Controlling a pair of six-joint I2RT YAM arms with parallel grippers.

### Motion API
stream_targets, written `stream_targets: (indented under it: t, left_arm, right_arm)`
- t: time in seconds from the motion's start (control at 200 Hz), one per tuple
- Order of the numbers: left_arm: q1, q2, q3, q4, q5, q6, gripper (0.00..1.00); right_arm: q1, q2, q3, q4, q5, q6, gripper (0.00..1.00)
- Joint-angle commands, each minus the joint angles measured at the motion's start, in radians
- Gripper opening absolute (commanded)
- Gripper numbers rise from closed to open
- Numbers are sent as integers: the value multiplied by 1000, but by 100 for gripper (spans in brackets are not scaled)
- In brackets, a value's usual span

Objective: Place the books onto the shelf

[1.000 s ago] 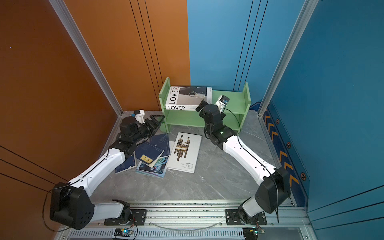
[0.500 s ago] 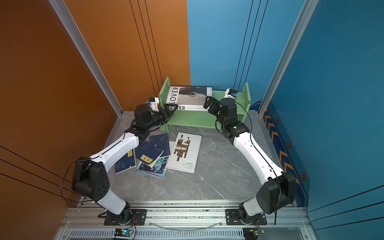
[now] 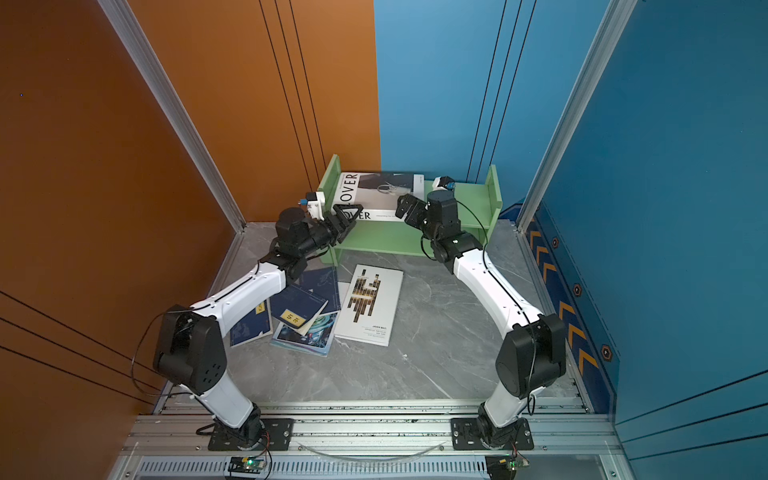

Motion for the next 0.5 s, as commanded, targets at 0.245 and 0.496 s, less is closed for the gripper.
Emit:
stream_targets:
  t: [0.245,0.496]
  left_arm:
    - [20,-56,-22,34,-14,-6,83]
    - [94,-163,-79,14,-26,14,83]
  right_arm:
    - [3,58,82,19,-90,-3,98]
    - [21,76,105,18,-94,-1,97]
